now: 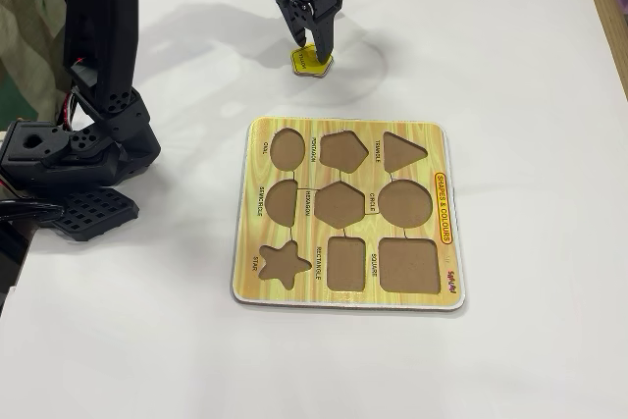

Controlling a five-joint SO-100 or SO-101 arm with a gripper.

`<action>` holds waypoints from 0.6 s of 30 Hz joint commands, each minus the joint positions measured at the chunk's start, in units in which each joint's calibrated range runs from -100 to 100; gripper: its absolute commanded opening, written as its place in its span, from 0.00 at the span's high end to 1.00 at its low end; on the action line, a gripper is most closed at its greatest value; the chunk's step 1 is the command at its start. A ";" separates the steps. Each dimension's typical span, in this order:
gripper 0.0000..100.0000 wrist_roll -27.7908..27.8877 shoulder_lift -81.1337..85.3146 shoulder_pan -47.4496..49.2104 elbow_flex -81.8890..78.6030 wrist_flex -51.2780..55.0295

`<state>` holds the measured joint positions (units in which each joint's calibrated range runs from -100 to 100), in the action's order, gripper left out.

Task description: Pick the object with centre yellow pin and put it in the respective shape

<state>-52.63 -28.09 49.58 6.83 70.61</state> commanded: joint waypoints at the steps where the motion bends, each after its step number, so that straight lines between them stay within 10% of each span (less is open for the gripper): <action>1: 0.84 0.17 3.32 -1.24 0.09 0.35; 18: 0.89 -0.36 3.32 -1.34 0.09 0.44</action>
<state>-52.73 -28.09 48.83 6.83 70.61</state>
